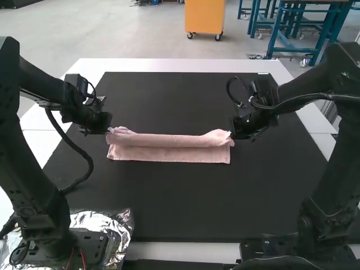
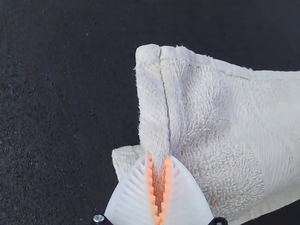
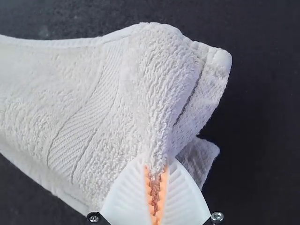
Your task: Fold the towel.
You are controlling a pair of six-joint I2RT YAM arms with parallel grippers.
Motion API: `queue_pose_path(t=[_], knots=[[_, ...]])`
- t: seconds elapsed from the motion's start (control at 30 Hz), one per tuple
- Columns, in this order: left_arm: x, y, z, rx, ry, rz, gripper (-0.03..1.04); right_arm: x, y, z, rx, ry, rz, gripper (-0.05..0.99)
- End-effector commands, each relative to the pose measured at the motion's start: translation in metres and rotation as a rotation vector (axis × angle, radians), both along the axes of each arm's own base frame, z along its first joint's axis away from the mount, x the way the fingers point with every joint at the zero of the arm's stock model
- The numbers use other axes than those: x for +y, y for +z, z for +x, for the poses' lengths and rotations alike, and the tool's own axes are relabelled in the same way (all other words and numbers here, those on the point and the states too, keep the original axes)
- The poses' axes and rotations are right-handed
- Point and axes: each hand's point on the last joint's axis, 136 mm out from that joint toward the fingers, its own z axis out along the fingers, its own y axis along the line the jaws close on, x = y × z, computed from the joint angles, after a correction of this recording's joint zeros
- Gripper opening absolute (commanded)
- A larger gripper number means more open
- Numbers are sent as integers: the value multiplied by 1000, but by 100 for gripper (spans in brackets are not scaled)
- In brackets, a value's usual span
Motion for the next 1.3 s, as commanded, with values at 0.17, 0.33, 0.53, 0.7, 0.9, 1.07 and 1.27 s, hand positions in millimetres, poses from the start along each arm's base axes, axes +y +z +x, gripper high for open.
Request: queue_pose_path(t=[0.17, 0.33, 0.53, 0.7, 0.9, 1.07, 1.27], knots=[[7, -1, -19, -11, 13, 31, 2, -15, -11, -22, 40, -20, -9, -3], [5, -19, -40, 18, 4, 45, 2, -17, -29, -33, 72, -26, -25, -2], [2, -28, -53, 24, -18, 45, 10, -21, -32, -33, 80, -28, -38, 55], [1, -1, -38, -87, -19, 25, 71, -16, -5, -23, 28, -25, -22, 87], [3, 23, -25, -158, -3, 27, 97, -12, 6, -16, 3, -29, -7, 90], [4, 23, -26, -159, 2, 24, 97, -9, -1, -20, 16, -25, -8, 90], [2, 26, -24, -161, 14, 12, 97, -7, -16, -22, 42, -18, -16, 90]])
